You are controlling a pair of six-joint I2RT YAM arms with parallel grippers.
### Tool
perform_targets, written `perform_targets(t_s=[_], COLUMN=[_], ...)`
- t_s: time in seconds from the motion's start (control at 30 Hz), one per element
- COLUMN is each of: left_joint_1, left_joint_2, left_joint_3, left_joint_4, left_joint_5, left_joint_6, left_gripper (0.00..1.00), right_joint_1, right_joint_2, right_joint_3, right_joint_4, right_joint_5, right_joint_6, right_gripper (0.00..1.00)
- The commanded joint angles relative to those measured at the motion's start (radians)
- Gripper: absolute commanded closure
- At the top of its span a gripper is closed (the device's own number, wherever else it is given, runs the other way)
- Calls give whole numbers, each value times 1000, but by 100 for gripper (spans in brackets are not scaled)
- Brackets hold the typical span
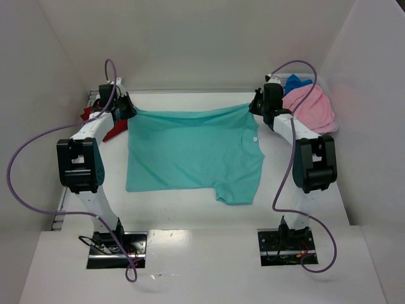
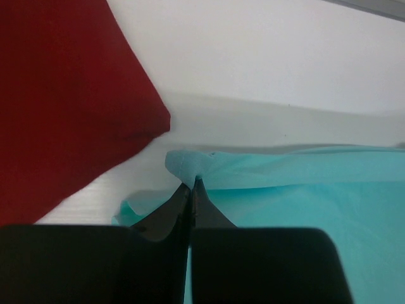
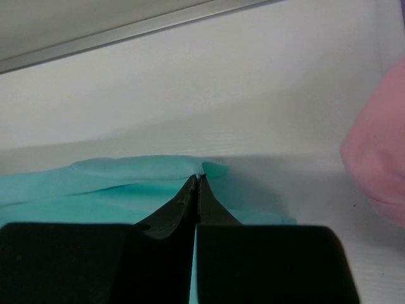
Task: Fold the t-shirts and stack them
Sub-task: Flatten out the tshirt
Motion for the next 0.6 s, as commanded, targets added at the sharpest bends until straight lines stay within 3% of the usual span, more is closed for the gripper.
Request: perform_targets(t_s=[0.0,0.17,0.33,0.57], left_joint_1=[17,17,17,17], left_joint_2=[-82,-111,-142,-82], left_joint_3=[-37,-86,-159,-39], left_joint_4=[-27,-100,-72,-31], left_joint_5=[26,32,32,52], left_joint_6=[28,27,-10,-10], left_gripper=[100,100,100,100], right_joint_1=[-11,-11,-11,-11], right_joint_2=[-99,-122,-149,-98], right_joint_3=[-79,-139,-180,-72], right_joint_4=[34,5,5,18], right_joint_5=[-7,-16,-16,-7], right_joint_6=[4,4,4,-23], right_gripper=[100,100,100,100])
